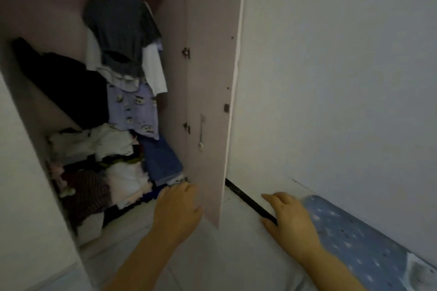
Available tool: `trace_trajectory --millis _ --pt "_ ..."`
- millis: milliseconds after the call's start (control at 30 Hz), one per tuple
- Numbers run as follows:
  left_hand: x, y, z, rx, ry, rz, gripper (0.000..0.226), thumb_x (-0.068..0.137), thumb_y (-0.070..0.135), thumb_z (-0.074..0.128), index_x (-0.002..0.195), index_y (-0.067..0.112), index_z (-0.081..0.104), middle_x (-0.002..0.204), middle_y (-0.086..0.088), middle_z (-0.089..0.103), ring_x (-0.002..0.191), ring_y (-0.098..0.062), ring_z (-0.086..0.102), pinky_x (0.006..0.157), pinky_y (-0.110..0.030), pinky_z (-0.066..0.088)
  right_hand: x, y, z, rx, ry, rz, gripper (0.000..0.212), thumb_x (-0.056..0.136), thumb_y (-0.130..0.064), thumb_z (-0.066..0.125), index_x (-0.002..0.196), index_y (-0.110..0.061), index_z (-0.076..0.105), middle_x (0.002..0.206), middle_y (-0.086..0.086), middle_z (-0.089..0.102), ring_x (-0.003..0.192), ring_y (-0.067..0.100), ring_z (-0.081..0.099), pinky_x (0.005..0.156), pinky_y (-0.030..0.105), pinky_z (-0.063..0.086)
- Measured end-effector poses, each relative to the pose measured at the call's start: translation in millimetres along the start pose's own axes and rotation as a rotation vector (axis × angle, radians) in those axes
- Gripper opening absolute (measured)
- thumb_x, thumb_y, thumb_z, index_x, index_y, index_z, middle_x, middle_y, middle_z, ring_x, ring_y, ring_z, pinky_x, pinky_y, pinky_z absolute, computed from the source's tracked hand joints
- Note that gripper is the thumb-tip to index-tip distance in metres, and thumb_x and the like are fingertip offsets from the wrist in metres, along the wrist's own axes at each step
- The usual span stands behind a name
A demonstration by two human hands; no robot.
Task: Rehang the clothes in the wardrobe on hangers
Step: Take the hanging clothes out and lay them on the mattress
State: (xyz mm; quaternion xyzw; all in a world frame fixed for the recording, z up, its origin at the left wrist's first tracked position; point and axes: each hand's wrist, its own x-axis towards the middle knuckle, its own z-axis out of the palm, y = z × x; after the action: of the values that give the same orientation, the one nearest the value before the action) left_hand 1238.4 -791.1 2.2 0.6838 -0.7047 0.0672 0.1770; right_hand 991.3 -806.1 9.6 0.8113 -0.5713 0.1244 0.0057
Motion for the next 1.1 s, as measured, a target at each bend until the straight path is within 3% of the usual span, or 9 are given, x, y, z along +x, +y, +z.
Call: trace_trajectory --millis 100,333,567,700,933,1100 --pt "38.8 -24.0 -3.9 0.018 0.048 -0.107 0.043 0.094 0.043 0.044 0.133 0.025 0.044 0.13 0.007 0.05 0.118 -0.012 0.046 0.098 -0.025 0.029 70.1 -6.9 4.5 -0.006 0.009 -0.131 0.057 0.093 -0.05 0.044 0.144 -0.031 0.028 0.139 -0.007 0.039 0.124 0.015 0.038 0.101 0.022 0.03" --pt "130.0 -70.2 -19.1 0.138 0.089 -0.286 0.053 0.094 0.048 0.039 0.143 0.028 0.029 0.14 0.009 0.04 0.125 -0.01 0.039 0.105 -0.025 0.027 219.2 -30.6 -4.2 -0.008 0.034 -0.364 0.058 0.094 -0.049 0.045 0.145 -0.031 0.026 0.142 -0.008 0.036 0.126 0.013 0.037 0.103 0.022 0.029" --pt "211.3 -137.5 -32.6 0.189 0.146 -0.411 0.053 0.093 0.049 0.043 0.141 0.028 0.032 0.139 0.006 0.042 0.123 -0.015 0.041 0.101 -0.029 0.026 352.2 -85.4 4.3 0.071 0.021 -0.465 0.053 0.093 -0.042 0.05 0.141 -0.027 0.034 0.141 -0.003 0.038 0.125 0.016 0.039 0.102 0.022 0.032" --pt "268.4 -193.7 -34.9 0.184 0.163 -0.43 0.055 0.092 0.046 0.046 0.142 0.027 0.03 0.139 0.004 0.042 0.124 -0.016 0.04 0.102 -0.03 0.027 432.1 -126.5 14.2 0.057 0.084 -0.528 0.055 0.093 -0.041 0.049 0.144 -0.028 0.031 0.14 -0.003 0.039 0.125 0.016 0.039 0.103 0.025 0.035" --pt "373.1 -298.8 -54.7 0.198 0.229 -0.425 0.049 0.093 0.043 0.045 0.138 0.027 0.036 0.132 0.004 0.046 0.118 -0.016 0.044 0.098 -0.03 0.031 566.9 -203.3 9.9 0.03 0.205 -0.618 0.051 0.095 -0.043 0.045 0.142 -0.03 0.033 0.139 -0.006 0.041 0.123 0.011 0.039 0.099 0.018 0.029" --pt "446.1 -354.6 -74.4 0.201 0.268 -0.414 0.05 0.091 0.042 0.048 0.137 0.025 0.037 0.133 0.002 0.046 0.119 -0.018 0.043 0.1 -0.032 0.03 653.3 -246.9 -0.8 0.036 0.255 -0.631 0.053 0.095 -0.042 0.046 0.143 -0.029 0.031 0.139 -0.005 0.039 0.125 0.015 0.036 0.1 0.023 0.029"
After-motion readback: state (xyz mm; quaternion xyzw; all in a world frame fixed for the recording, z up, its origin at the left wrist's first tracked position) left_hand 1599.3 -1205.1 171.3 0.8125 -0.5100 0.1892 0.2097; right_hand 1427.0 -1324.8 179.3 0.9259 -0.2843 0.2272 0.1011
